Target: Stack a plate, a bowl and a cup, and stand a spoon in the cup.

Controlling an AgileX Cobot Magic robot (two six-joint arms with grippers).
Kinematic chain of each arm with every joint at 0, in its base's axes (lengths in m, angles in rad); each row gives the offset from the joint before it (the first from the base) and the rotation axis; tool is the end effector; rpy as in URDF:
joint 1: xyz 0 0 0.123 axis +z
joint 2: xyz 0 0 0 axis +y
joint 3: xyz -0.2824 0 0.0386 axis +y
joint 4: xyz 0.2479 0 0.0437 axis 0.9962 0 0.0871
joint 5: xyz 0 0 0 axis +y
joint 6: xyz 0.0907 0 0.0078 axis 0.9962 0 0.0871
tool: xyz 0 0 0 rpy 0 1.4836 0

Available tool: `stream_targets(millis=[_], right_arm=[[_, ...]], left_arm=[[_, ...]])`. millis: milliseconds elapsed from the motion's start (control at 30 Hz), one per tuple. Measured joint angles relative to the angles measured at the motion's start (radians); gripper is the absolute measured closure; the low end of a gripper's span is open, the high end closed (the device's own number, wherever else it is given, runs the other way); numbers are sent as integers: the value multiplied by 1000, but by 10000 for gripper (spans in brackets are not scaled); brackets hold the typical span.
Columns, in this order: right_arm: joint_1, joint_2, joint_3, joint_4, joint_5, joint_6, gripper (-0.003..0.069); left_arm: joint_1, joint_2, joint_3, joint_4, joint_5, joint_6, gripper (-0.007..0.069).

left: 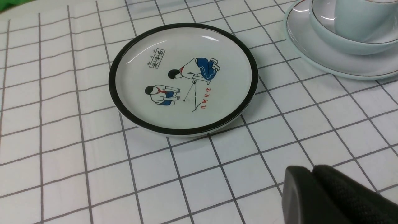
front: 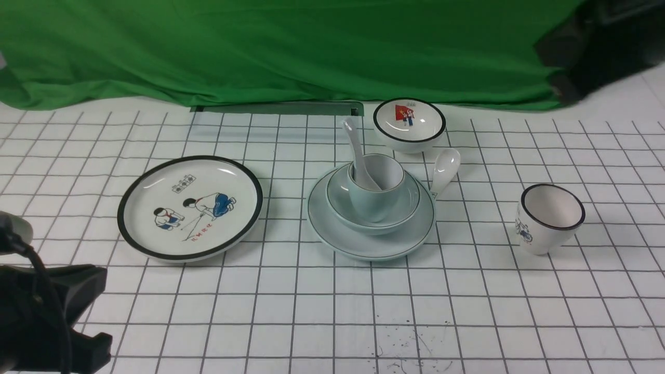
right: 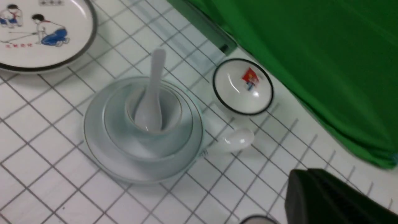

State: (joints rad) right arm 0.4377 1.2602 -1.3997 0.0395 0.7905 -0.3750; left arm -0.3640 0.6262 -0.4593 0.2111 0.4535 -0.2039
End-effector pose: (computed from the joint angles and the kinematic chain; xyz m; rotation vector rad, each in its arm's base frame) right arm 0.2405 0.1154 0.4327 -0.8318 1.9664 0.0832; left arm 0.1188 -0.0363 0.2762 0.3104 2.0724 -0.1321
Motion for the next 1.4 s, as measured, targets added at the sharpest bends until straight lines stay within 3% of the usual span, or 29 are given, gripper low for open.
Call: stream_targets(millis=[100,300,467,833,1033,1200,1400], right_arm=[[0,-184,193,-19,-57,62,645],[0,-581,704,-18,-399,86,644],[0,-768,969,-18,-610,90,640],[0,-859,1289,-18,-656,94,620],[-11,-906,1392,-18,-742,128,649],[-125,-1075,1407,-18,-742,195,648],[-362,-1256,1408,-18,-641,277,647]], left_arm=[[0,0,0,0,-1,0,632],[0,0,0,0,-3,0,632],[0,0,0,0,-3,0,632],[0,0,0,0,-3,0,632],[0,0,0,0,-3,0,632],[0,0,0,0,-4,0,632],[0,-1,0,0,-16,0,632]])
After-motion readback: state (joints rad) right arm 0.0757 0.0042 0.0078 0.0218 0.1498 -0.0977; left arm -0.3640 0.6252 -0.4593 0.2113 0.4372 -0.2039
